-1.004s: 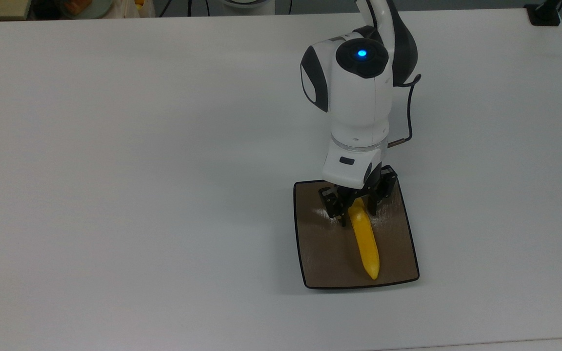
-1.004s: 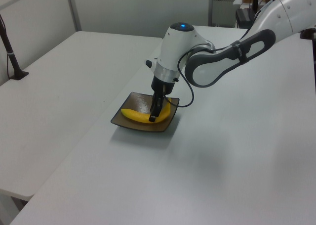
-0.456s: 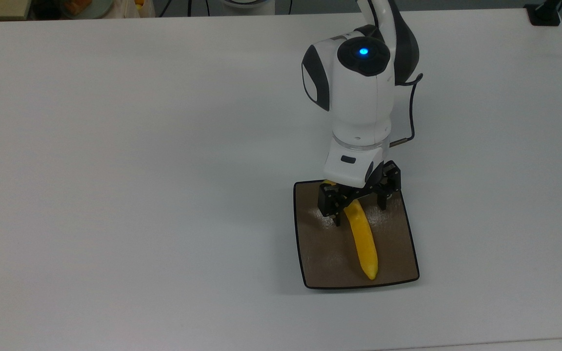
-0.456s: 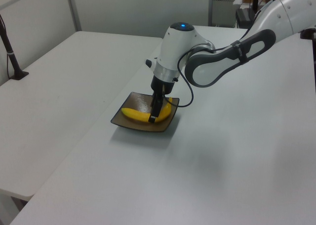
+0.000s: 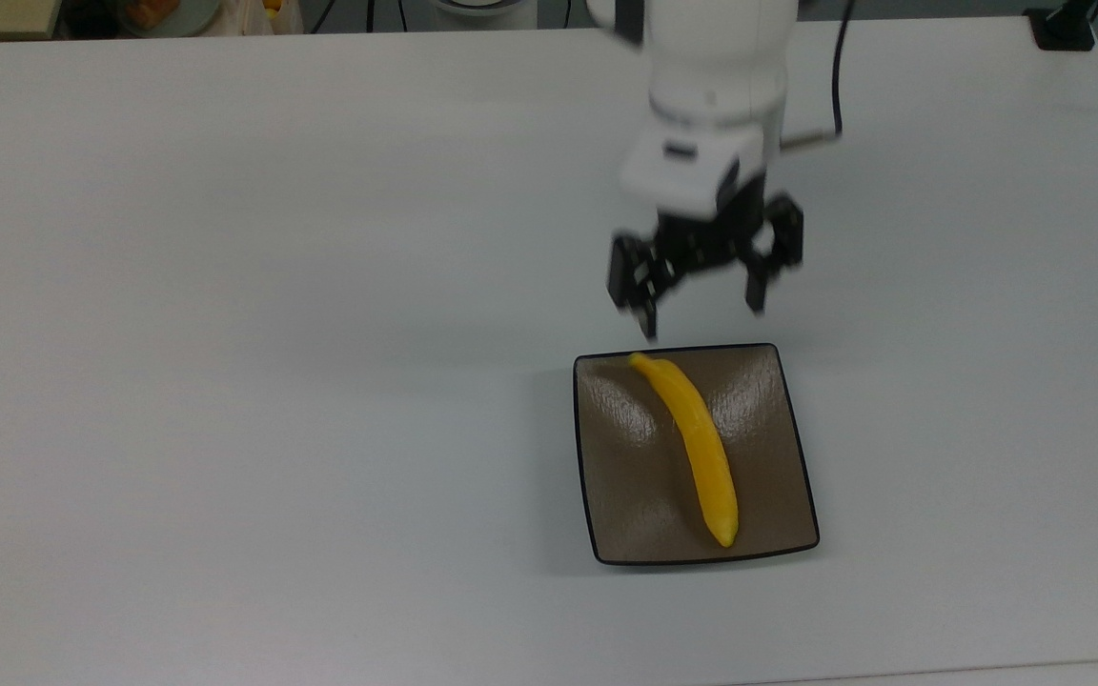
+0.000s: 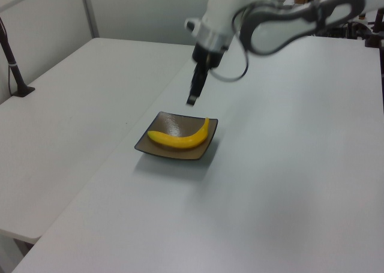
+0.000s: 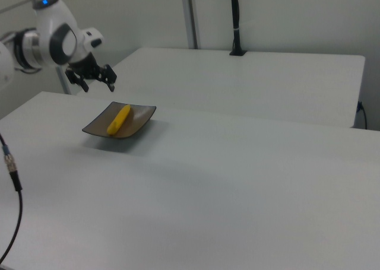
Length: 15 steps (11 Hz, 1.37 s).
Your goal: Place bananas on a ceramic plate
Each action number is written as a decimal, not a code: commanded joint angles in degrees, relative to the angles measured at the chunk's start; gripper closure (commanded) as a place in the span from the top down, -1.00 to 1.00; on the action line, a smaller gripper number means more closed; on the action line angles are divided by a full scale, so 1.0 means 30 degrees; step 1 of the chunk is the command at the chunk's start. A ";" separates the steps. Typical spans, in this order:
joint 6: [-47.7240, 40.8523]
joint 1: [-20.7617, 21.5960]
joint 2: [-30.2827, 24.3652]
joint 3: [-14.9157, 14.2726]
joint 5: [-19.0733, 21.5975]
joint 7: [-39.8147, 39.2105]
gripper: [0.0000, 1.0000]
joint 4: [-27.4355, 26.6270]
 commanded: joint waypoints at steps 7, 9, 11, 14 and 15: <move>-1.3280 -0.1752 -1.0622 -0.1830 0.2513 0.3593 1.00 -0.3544; -1.3053 -0.3164 -1.1445 -0.1832 0.3314 0.3242 1.00 -0.4597; -1.1829 -0.3606 -1.1070 -0.1861 0.3257 0.2835 1.00 -0.4748; -0.9421 -0.3959 -1.0309 -0.1832 0.3169 0.0899 1.00 -0.5481; -0.9302 -0.3872 -1.0016 -0.1803 0.3024 0.0956 1.00 -0.5481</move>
